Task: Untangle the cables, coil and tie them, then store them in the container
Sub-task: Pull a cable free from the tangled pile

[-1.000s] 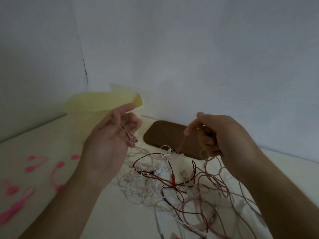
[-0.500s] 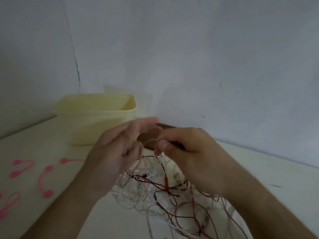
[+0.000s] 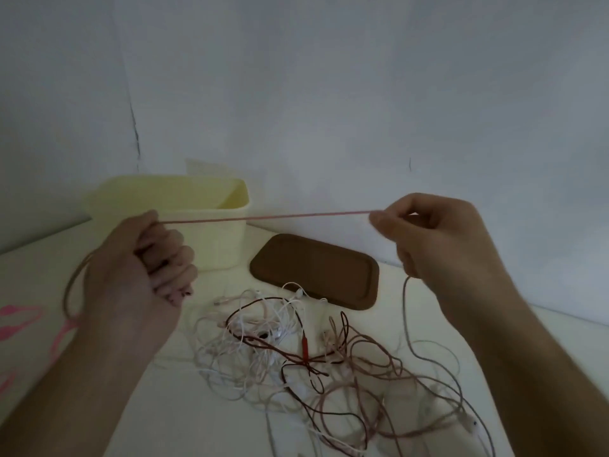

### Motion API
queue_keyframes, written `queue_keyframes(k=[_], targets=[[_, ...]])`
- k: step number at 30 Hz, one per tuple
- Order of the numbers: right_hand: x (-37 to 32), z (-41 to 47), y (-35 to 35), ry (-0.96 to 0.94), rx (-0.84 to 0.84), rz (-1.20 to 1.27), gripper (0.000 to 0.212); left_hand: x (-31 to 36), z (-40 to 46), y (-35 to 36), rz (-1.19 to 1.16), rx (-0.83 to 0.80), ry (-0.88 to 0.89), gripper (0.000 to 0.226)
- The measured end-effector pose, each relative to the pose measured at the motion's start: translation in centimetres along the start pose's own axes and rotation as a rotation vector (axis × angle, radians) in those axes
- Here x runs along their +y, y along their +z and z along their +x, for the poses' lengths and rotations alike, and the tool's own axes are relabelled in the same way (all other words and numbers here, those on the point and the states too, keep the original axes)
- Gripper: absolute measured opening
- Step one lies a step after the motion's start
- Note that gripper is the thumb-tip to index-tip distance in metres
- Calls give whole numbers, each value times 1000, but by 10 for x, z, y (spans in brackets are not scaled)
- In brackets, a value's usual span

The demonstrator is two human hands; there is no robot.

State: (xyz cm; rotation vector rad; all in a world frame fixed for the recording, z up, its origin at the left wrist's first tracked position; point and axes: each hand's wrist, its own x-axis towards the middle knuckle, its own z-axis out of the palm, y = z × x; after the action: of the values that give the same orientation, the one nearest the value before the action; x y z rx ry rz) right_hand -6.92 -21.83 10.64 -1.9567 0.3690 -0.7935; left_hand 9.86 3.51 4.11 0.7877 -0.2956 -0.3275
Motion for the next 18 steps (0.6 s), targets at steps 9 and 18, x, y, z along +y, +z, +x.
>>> queue_keyframes(k=[9, 18], targets=[[13, 1, 1, -14, -91, 19, 28, -15, -1, 11, 367, 44, 28, 35], [11, -27, 64, -393, -478, -443, 26, -48, -33, 35, 792, -382, 346, 55]])
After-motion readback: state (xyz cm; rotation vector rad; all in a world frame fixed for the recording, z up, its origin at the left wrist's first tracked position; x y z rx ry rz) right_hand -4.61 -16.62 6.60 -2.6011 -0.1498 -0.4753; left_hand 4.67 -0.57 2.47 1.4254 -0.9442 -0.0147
